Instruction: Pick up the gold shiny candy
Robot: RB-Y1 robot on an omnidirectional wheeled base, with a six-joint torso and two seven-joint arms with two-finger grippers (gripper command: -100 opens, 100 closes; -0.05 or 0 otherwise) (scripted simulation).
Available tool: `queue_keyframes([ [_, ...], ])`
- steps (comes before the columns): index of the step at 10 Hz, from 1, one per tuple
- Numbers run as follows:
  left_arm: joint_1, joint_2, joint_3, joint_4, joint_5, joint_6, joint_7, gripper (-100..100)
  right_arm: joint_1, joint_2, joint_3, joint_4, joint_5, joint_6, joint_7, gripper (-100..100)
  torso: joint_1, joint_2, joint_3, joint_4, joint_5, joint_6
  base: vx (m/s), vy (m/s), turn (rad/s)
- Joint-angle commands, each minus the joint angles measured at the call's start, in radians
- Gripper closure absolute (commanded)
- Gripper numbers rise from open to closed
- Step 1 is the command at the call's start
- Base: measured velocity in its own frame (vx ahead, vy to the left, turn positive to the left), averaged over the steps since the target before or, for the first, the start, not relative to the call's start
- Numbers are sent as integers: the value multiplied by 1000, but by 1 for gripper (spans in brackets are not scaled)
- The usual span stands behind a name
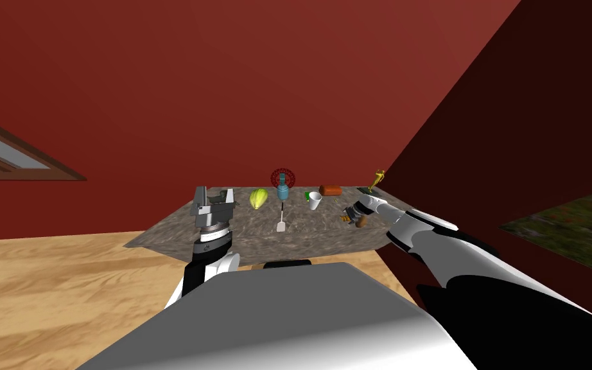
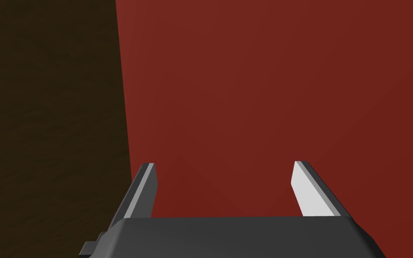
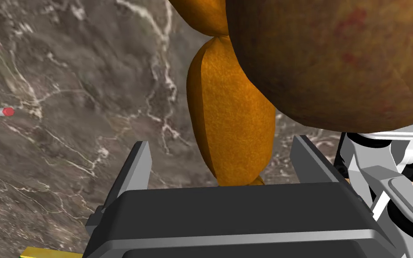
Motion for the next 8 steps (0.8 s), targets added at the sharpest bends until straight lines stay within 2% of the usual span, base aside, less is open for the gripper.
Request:
queue_keyframes([
  [1,0,0,0,0,0,0,0,0,0,0,0,0,0,0,0,-100,0,0,0,0,0,0,15,-1,6],
  [2,0,0,0,0,0,0,0,0,2,0,0,-2,0,4,-2,100,0,1,0,0,0,0,0,0,0],
  [6,0,0,0,0,0,0,0,0,1,0,0,-2,0,3,-1,100,0,2,1,0,0,0,0,0,0],
  [7,0,0,0,0,0,0,0,0,2,0,0,-2,0,3,-1,0,0,2,1,0,0,0,0,0,0],
  [8,0,0,0,0,0,0,0,0,-18,-15,-3,-9,1,-25,-5,100,0,2,1,1,0,0,-27,7,-44],
])
